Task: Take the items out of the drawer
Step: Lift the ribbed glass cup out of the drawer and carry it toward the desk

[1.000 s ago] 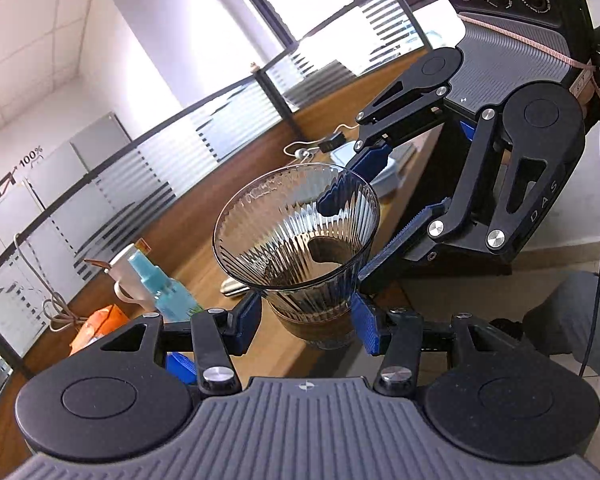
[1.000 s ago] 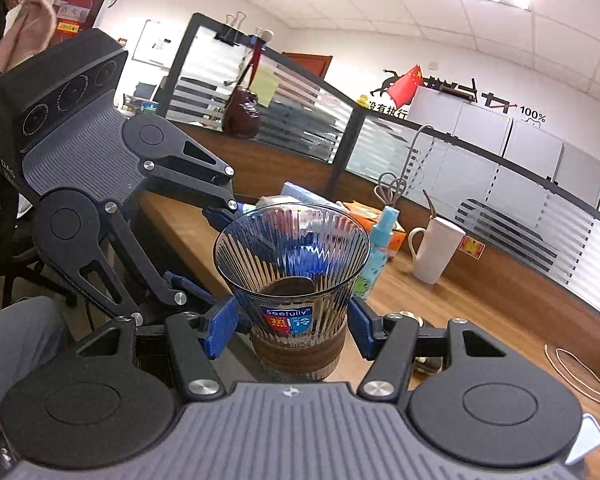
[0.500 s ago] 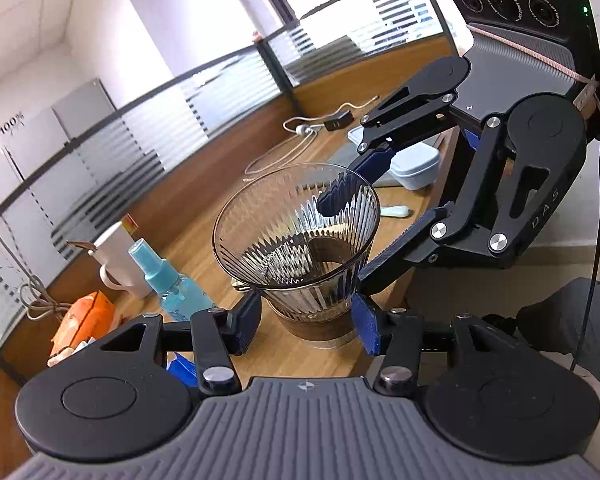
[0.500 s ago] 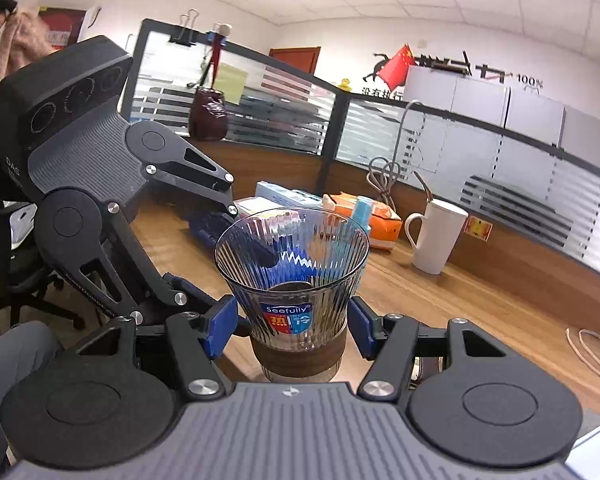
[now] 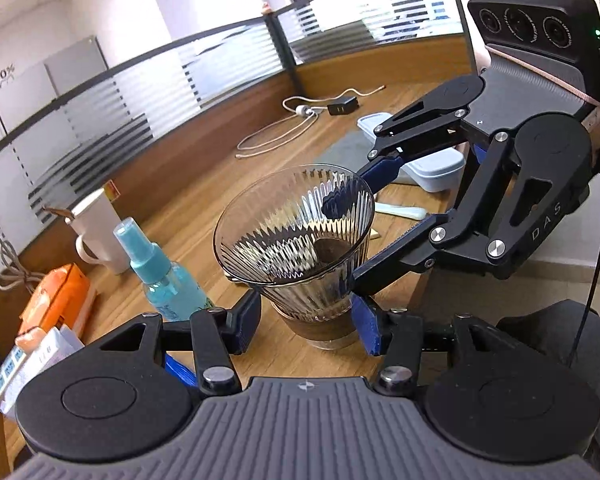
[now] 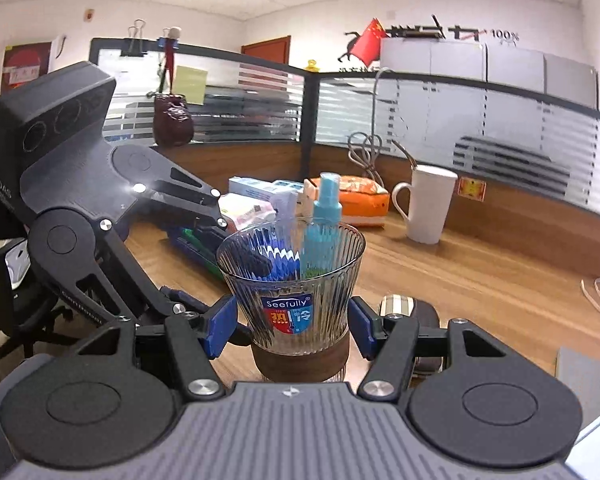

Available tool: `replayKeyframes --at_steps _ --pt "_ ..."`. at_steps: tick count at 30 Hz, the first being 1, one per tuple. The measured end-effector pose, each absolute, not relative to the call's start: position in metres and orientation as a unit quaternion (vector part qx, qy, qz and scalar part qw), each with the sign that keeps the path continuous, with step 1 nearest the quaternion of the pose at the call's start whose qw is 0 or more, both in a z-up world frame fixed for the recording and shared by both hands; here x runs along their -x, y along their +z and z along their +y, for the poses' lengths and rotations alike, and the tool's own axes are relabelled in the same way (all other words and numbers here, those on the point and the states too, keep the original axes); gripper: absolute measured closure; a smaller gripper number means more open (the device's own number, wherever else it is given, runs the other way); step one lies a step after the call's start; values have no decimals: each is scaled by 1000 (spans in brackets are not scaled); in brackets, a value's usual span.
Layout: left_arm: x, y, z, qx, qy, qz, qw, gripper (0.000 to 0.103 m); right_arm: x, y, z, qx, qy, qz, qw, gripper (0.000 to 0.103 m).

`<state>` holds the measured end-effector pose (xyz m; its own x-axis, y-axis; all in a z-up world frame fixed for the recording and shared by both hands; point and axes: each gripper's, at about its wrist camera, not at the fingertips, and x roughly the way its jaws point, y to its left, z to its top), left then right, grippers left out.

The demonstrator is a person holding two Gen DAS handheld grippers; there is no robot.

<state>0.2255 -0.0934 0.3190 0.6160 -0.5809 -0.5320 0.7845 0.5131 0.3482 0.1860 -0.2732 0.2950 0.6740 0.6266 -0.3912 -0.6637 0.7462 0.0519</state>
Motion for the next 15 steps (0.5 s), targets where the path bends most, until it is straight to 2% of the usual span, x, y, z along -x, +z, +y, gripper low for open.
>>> replayKeyframes --at_steps 15 --pt "-236 309 -100 -264 -403 161 862 46 -189 290 -286 6 318 183 930 34"
